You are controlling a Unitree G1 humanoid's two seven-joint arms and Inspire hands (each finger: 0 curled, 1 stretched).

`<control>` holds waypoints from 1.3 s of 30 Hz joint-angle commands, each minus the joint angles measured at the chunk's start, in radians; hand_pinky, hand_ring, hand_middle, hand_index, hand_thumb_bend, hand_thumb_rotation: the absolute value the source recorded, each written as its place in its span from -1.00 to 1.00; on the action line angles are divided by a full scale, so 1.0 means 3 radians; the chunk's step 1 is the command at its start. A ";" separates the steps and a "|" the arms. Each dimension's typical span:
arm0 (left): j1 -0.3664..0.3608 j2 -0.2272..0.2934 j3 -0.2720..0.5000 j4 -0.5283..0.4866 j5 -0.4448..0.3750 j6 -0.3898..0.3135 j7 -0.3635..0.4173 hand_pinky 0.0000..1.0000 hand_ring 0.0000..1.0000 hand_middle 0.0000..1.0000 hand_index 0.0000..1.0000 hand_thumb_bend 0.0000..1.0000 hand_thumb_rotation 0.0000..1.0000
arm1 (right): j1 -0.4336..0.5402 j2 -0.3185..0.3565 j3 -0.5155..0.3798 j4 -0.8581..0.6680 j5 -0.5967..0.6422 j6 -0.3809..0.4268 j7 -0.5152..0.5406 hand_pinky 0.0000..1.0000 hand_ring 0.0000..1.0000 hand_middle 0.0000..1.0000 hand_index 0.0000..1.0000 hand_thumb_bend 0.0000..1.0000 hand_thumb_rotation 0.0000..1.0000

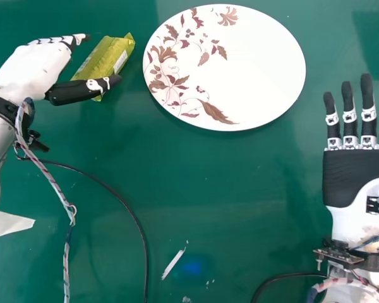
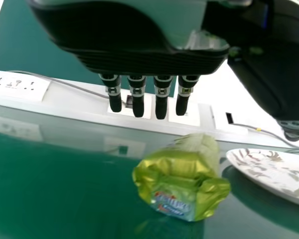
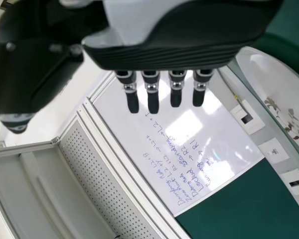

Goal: Pick up biscuit and place it in the plate

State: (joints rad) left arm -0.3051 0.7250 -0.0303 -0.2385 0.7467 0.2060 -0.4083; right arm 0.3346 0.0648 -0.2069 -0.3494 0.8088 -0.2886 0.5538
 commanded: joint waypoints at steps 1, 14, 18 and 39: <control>-0.0025 0.0003 -0.0074 0.0015 0.0094 0.0032 -0.0007 1.00 1.00 1.00 1.00 1.00 0.47 | 0.0059 0.0063 0.0013 -0.0007 -0.0016 -0.0014 -0.0025 1.00 1.00 1.00 1.00 1.00 0.00; -0.0149 -0.0018 -0.0232 0.0183 0.0239 0.0116 -0.0078 1.00 1.00 1.00 1.00 1.00 0.49 | 0.0096 0.0030 0.0024 -0.0035 -0.0029 -0.0010 -0.0018 1.00 1.00 1.00 1.00 1.00 0.02; -0.0193 -0.0049 -0.0283 0.0286 0.0228 0.0139 -0.0091 1.00 1.00 1.00 1.00 1.00 0.48 | 0.0102 0.0020 0.0022 -0.0043 -0.0014 0.0004 -0.0017 1.00 1.00 1.00 1.00 1.00 0.04; -0.0319 -0.0077 -0.0459 0.0518 0.0279 0.0301 -0.0136 1.00 1.00 1.00 0.97 1.00 0.56 | 0.0104 0.0010 -0.0007 -0.0075 0.0025 0.0022 -0.0047 1.00 1.00 1.00 0.95 1.00 -0.04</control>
State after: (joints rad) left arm -0.3935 0.7089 -0.1515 -0.0955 0.8147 0.2884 -0.4429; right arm 0.3479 0.0645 -0.2028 -0.3659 0.8109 -0.2832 0.5360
